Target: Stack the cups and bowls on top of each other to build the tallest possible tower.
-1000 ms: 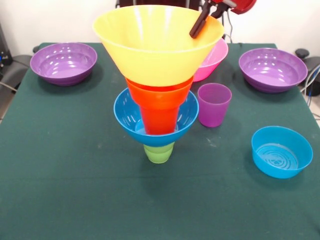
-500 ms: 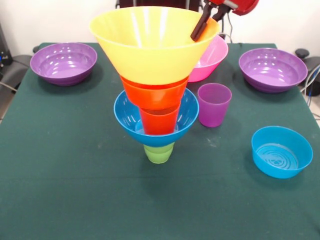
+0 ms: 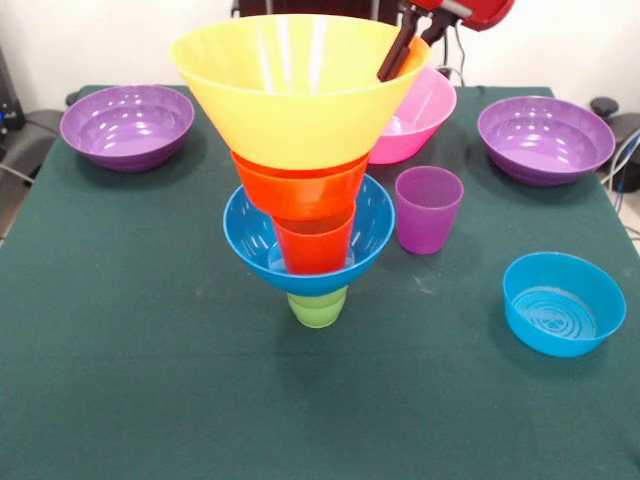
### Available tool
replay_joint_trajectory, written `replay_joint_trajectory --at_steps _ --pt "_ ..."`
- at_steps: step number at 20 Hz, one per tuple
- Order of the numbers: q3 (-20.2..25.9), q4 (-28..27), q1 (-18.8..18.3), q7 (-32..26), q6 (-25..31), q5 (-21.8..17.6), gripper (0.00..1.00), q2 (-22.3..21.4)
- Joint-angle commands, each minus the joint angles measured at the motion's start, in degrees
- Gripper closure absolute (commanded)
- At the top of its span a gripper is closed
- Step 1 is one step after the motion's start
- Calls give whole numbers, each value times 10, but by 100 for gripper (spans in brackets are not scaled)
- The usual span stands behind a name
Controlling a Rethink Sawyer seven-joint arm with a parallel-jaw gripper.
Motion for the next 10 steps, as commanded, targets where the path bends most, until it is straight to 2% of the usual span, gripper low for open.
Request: replay_joint_trajectory --at_steps 1,10 --pt "89 -1 -16 -15 50 3 100 31" --pt "91 -17 -7 -5 74 -2 100 45"
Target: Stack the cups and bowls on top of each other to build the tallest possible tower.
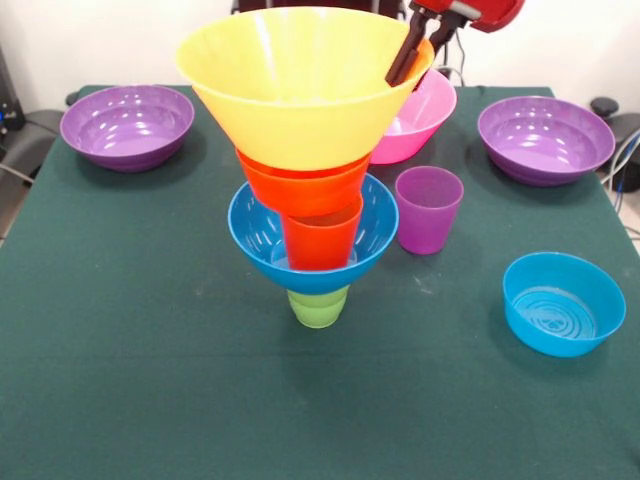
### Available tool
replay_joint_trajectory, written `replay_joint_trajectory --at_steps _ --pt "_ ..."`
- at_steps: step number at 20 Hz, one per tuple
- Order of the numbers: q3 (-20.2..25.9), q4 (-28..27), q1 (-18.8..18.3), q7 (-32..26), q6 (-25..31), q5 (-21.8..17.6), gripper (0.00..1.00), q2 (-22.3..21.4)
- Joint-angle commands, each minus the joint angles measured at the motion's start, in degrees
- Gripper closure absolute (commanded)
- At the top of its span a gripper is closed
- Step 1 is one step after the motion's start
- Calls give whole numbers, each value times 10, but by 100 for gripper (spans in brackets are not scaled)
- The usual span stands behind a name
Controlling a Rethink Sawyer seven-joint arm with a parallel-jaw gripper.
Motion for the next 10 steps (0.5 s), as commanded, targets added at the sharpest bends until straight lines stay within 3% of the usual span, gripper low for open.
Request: replay_joint_trajectory --at_steps 1,10 --pt "78 -6 -2 -6 62 -3 100 44" --pt "83 -4 -6 -9 61 -6 100 41"
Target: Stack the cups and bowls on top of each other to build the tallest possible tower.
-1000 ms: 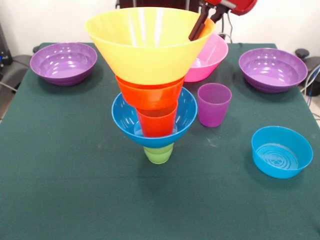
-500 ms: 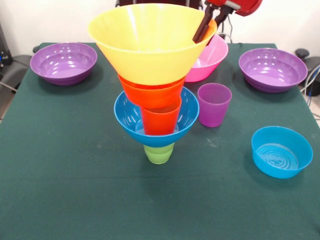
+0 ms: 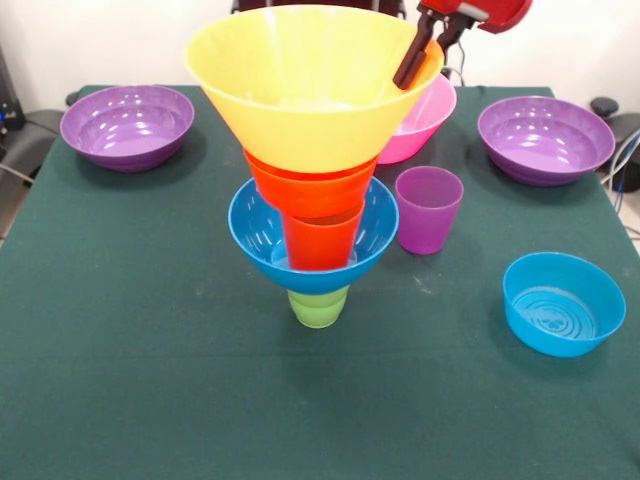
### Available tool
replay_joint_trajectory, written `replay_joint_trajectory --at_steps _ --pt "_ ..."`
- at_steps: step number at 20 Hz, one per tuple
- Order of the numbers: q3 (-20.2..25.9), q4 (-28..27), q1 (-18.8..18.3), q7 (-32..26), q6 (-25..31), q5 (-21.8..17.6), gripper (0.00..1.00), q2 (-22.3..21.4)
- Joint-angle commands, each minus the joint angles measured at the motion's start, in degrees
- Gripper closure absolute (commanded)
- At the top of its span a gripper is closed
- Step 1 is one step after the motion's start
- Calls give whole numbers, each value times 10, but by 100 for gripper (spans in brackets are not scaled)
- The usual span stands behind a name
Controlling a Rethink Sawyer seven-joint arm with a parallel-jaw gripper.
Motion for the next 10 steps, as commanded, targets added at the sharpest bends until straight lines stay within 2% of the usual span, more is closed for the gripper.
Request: replay_joint_trajectory --at_steps 1,10 --pt "77 2 -6 -10 52 -5 100 39" --pt "86 5 -16 -23 50 -5 100 35"
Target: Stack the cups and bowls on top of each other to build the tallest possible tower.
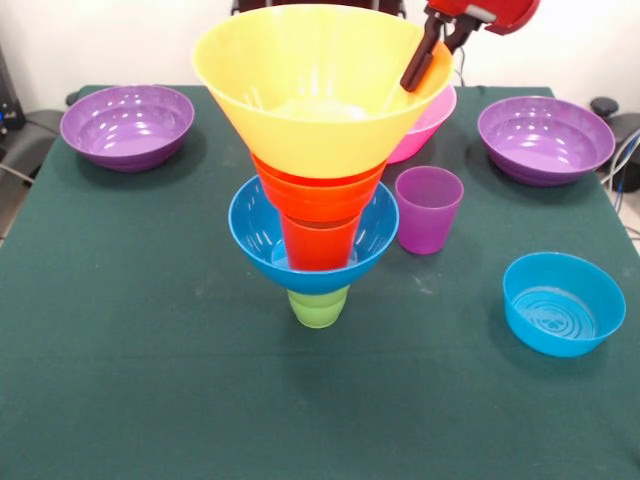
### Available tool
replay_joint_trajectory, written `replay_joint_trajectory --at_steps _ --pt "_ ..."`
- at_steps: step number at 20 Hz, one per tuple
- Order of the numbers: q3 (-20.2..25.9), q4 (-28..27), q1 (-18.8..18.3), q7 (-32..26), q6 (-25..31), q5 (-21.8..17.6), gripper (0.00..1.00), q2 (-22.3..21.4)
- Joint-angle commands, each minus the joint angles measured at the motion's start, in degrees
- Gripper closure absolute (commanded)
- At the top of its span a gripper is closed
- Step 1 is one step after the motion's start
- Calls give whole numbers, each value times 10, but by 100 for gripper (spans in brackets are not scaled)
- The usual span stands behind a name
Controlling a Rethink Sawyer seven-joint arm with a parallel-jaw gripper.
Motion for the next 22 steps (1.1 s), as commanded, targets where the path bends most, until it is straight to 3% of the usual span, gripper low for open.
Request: replay_joint_trajectory --at_steps 1,22 --pt "80 7 -16 -24 46 -7 100 36" --pt "92 23 -32 -29 17 -20 100 40"
